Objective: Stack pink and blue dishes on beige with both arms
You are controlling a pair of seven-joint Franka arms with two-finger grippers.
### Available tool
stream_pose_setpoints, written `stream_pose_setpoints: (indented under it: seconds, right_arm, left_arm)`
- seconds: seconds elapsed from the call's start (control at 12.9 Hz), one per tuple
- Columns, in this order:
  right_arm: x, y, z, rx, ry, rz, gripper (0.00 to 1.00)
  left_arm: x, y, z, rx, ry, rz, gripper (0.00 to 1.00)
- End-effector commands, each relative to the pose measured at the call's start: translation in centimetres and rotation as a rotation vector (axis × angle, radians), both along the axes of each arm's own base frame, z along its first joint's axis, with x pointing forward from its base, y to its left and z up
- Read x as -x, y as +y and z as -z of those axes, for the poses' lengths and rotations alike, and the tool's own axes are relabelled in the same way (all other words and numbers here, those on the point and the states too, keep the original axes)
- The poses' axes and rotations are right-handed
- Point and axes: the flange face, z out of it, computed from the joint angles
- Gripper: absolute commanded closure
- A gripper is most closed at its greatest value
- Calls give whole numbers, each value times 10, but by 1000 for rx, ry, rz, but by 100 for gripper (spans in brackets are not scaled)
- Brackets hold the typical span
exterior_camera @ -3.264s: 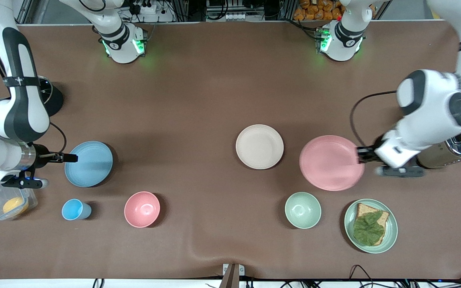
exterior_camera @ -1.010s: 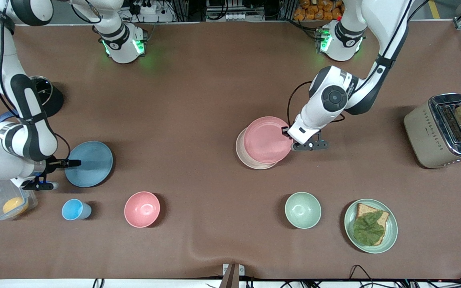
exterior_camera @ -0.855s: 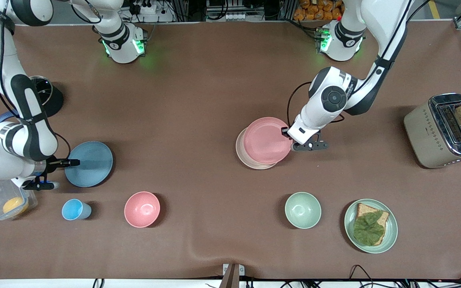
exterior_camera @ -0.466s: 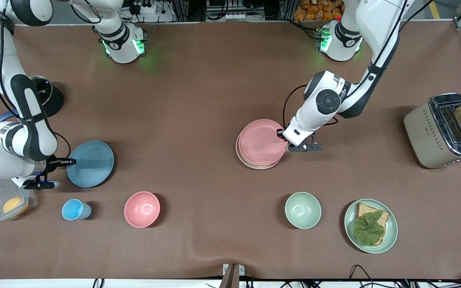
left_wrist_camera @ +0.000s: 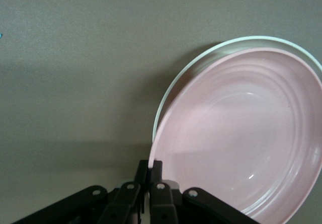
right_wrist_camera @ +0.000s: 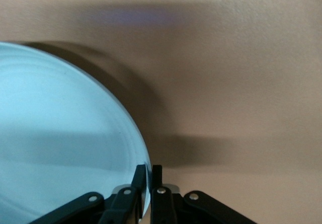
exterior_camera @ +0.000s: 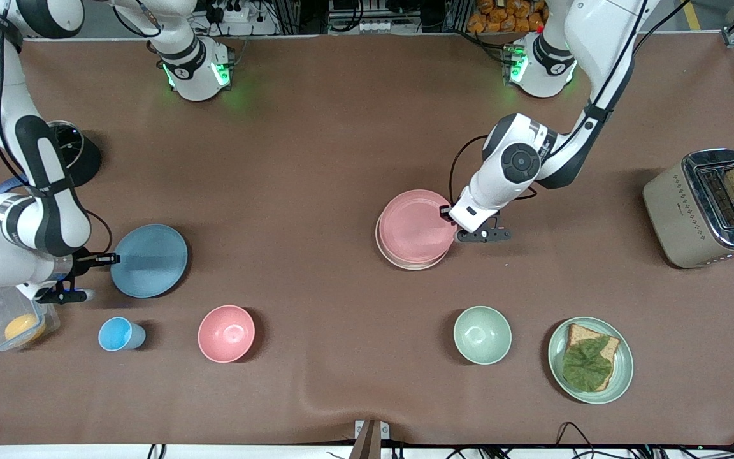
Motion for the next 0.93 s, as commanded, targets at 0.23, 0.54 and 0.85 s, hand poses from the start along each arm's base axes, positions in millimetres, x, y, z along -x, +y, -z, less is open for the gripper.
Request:
stream_pose_setpoints:
  seconds: [0.23, 0.54, 0.85]
  right_arm:
    - [-1, 19, -63, -20, -5, -18, 100]
    - [0, 34, -93, -78, 5, -1, 100]
    - [-3, 56, -113, -191, 46, 41, 100]
  left_arm:
    - [-2, -12, -2, 21, -9, -21, 100]
    - [-7, -15, 1, 27, -6, -23, 100]
    - [-9, -16, -1, 29, -9, -39, 32]
